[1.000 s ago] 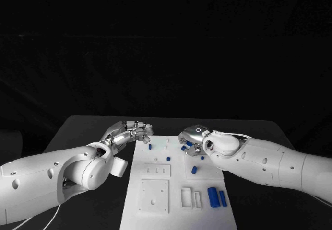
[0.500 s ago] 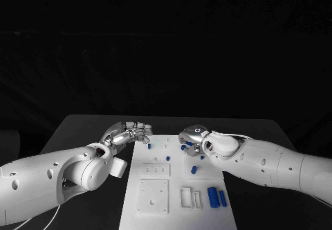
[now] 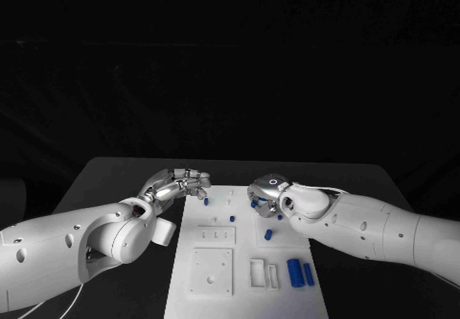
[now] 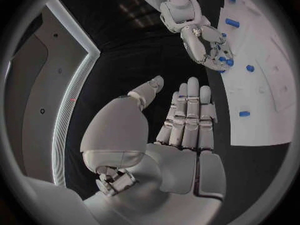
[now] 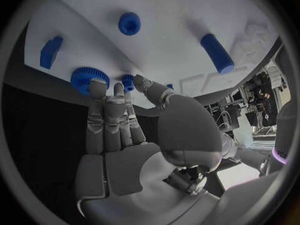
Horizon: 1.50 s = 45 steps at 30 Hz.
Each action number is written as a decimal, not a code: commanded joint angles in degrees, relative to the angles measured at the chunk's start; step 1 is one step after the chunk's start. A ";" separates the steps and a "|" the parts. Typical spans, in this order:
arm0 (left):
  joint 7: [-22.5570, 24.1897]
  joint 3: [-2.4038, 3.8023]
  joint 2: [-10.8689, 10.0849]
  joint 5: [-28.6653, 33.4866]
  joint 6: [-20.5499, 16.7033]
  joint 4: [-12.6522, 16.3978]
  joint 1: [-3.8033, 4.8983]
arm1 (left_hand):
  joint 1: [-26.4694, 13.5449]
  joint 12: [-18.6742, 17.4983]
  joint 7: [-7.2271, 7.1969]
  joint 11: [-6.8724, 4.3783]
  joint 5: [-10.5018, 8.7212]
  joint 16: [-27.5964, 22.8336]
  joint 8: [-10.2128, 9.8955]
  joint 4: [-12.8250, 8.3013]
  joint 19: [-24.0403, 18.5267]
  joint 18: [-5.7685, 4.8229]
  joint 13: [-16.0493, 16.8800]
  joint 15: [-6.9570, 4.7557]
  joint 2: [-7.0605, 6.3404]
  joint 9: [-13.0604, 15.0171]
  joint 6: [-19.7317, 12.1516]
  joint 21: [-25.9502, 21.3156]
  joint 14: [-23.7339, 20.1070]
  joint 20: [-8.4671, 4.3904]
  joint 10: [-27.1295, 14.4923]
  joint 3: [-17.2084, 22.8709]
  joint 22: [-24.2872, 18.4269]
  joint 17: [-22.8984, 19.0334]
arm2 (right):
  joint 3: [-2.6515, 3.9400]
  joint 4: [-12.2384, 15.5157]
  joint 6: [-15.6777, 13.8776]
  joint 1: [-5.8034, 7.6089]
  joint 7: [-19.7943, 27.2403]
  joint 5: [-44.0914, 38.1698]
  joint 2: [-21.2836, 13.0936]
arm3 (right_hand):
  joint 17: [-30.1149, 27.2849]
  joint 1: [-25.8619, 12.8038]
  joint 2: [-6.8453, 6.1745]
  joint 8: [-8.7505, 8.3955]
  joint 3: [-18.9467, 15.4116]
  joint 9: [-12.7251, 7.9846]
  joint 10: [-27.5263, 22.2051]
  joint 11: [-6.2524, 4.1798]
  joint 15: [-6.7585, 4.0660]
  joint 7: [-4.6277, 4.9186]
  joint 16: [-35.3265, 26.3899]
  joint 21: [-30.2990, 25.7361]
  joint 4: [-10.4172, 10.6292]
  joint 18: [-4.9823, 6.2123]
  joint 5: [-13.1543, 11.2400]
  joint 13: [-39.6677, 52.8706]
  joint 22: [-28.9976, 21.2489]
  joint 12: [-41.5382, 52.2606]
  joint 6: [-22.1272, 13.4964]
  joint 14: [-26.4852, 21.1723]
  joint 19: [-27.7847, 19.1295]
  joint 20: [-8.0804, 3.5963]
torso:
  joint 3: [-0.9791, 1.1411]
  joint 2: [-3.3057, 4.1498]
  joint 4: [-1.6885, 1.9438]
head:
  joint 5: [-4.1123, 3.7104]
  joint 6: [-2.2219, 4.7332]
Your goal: Assemble the parts on the task board
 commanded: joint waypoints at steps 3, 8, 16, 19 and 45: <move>0.19 0.06 0.16 0.32 1.17 0.03 0.10 | -0.72 -0.39 0.18 0.25 -0.21 -0.25 -0.35 0.01 -0.49 0.27 -0.05 0.31 -0.05 -0.06 0.18 -0.38 -0.21 0.06 0.19 0.17 -0.09 0.08 | 0.01 -0.17 0.95 -0.10 -0.29 -1.09 0.19 | -0.19 0.28 0.41 0.29 0.45 0.15 0.66 0.07 -0.27 0.05 0.39 0.39 -0.08 2.71 -0.09 0.16 1.18 0.34 0.56 -0.55 0.01 -0.31 | -0.01 0.16 0.05 | -0.10 0.02; 0.03 0.06 0.10 0.32 1.20 0.03 0.10 | -0.75 -0.42 0.19 0.26 -0.22 -0.28 -0.37 -0.01 -0.51 0.28 -0.06 0.31 -0.05 -0.07 0.15 -0.39 -0.21 0.05 0.18 0.18 -0.08 0.11 | 0.01 -0.33 0.12 -0.20 -0.48 -1.10 0.42 | -0.46 0.29 0.75 0.55 0.95 0.32 1.36 -0.18 -0.52 -0.18 0.48 0.45 0.07 2.71 -0.08 0.50 1.15 0.55 1.05 -0.62 -0.06 -0.27 | -0.04 0.26 0.05 | -0.14 -0.03; -0.01 0.06 0.30 0.32 1.27 -0.14 0.10 | -0.75 -0.46 0.19 0.26 -0.22 -0.31 -0.39 -0.04 -0.52 0.29 -0.06 0.31 -0.05 -0.09 0.14 -0.39 -0.21 0.05 0.17 0.22 -0.08 0.13 | 0.01 -0.30 -0.28 -0.29 -1.21 -1.49 0.64 | -0.85 0.34 0.89 0.86 2.07 0.55 2.37 -0.57 -0.90 -0.50 0.69 0.64 0.47 2.71 -0.08 1.17 1.18 0.86 1.77 -0.63 -0.05 -0.15 | -0.11 0.33 -0.07 | -0.11 0.08; -0.08 0.05 0.33 0.32 1.36 -0.19 0.10 | -0.75 -0.47 0.19 0.26 -0.22 -0.32 -0.40 -0.05 -0.52 0.29 -0.06 0.31 -0.05 -0.09 0.13 -0.39 -0.21 0.04 0.16 0.23 -0.08 0.15 | 0.01 -0.01 -0.70 -0.32 -1.70 -1.50 0.59 | -0.95 0.86 1.19 1.19 2.72 0.73 2.98 -0.83 -1.15 -0.80 0.94 0.85 0.20 2.71 -0.08 1.55 1.23 1.08 2.45 -0.55 0.04 -0.16 | -0.16 0.36 -0.02 | -0.23 0.12; -0.03 0.05 0.66 0.32 1.09 -0.86 0.10 | -0.68 -0.57 0.21 0.28 -0.19 -0.41 -0.43 -0.22 -0.54 0.31 -0.07 0.30 -0.03 -0.13 0.11 -0.39 -0.19 0.03 0.16 0.34 -0.06 0.24 | 1.74 0.77 -8.66 -0.35 -10.37 -6.06 2.93 | -1.20 1.40 0.54 1.89 4.78 1.12 4.55 -1.53 -1.86 -1.66 2.33 2.44 -0.15 2.71 -0.08 2.65 1.32 1.16 4.65 -0.49 0.71 -0.02 | -0.25 0.47 0.37 | -0.27 1.48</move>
